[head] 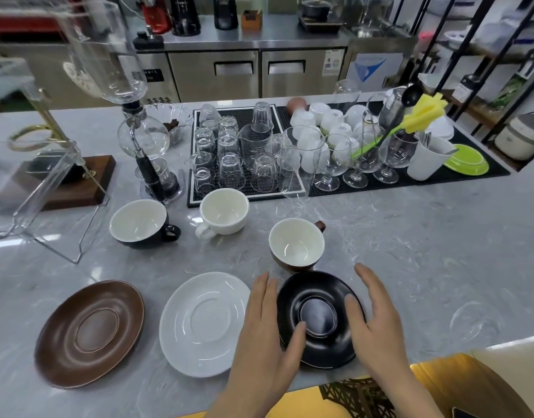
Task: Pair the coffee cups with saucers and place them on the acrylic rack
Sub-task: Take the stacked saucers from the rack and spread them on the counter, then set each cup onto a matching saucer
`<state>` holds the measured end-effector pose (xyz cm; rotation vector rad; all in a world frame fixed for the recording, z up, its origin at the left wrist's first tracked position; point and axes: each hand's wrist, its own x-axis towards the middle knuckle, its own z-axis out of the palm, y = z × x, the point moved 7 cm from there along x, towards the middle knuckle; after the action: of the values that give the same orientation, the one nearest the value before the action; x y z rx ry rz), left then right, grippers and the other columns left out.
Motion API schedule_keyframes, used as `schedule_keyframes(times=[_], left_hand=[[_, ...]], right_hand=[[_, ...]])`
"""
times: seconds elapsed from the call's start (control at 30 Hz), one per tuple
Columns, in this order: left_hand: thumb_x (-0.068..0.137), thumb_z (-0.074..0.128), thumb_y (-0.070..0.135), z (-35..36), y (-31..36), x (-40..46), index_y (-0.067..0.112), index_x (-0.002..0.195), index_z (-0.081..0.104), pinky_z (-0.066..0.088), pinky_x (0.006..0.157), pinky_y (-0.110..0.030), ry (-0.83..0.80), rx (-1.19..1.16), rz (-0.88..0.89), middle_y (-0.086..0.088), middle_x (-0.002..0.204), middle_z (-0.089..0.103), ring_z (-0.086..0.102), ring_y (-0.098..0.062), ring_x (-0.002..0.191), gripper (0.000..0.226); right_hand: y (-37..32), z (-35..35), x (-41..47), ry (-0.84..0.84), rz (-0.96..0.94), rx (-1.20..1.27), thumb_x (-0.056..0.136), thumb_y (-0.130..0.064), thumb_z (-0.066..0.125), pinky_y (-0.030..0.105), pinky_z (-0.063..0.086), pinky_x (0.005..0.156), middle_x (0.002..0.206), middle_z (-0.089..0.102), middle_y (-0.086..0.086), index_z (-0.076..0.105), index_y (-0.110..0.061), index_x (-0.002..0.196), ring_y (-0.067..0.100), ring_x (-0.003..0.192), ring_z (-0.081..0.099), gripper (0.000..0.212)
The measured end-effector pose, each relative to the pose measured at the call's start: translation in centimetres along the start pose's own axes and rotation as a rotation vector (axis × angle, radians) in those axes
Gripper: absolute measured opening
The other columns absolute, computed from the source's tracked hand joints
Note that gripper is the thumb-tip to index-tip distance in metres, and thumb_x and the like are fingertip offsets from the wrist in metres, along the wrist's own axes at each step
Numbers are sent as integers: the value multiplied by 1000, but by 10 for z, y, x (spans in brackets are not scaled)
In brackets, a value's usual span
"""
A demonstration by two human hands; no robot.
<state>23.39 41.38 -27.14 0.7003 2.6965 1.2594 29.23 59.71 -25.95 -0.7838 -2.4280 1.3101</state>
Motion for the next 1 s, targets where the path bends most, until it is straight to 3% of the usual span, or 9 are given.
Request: schedule_keyframes(times=[0.17,0.23,0.37,0.5,0.63,0.73,0.83,0.93,1.0], left_hand=[[84,60,54,-52,-11,9,22,150,41,18,115,-14,151,16,-32,13,159,31,26,-2,147,76],[81,53,63,-68,-17,13,23,148,44,21,115,-21,177,44,-37,12,157,36,28,-2,146,78],[77,47,70,-85,-25,19,25,149,43,6,111,-3,175,33,-70,17,154,35,21,10,139,85],[79,58,68,-79,-29,28,29,151,38,4,107,3,104,-14,-76,18,157,34,21,12,140,84],[77,67,66,-68,-27,50,34,151,35,20,113,-10,-24,-50,-53,23,155,35,29,4,143,87],[74,76,61,-56,-23,74,30,153,32,21,110,-7,-121,-48,-44,22,151,36,31,0,143,95],[64,84,59,-40,-27,98,24,155,30,32,119,-34,-205,-51,-92,10,158,37,38,-12,143,111],[59,91,47,-33,-24,114,21,146,42,42,109,-34,-233,-96,-89,18,136,52,50,-7,125,103],[58,93,41,-30,-19,122,26,131,54,48,99,-33,-229,-104,-55,21,116,60,56,-4,110,84]], right_hand=[[-35,3,8,-7,-142,22,97,-16,56,-2,22,104,152,40,-19,51,-32,136,-20,136,27,43],[-48,8,10,-42,-175,20,95,-19,59,9,23,108,152,38,-23,49,-40,134,-17,138,26,45],[-61,19,16,-74,-183,-10,91,-23,66,15,21,112,153,35,-22,46,-38,139,-9,142,27,54],[-68,25,21,-89,-203,-37,86,-23,73,9,18,108,150,33,-27,43,-36,141,-12,139,26,64],[-60,25,37,-131,-173,-62,78,-26,81,-5,14,102,138,25,-44,33,-45,138,-33,125,19,80],[-50,23,52,-199,-117,-83,74,-27,85,17,26,110,138,35,-35,32,-43,143,-11,129,34,88],[-40,25,63,-251,-71,-81,73,-29,85,31,33,115,143,41,-24,35,-38,146,0,132,40,89],[-35,26,71,-264,-79,-100,70,-33,87,34,36,115,144,48,-20,39,-37,145,2,133,44,89],[-35,28,74,-283,-105,-85,72,-30,86,26,38,109,137,51,-32,42,-51,138,-9,128,46,82]])
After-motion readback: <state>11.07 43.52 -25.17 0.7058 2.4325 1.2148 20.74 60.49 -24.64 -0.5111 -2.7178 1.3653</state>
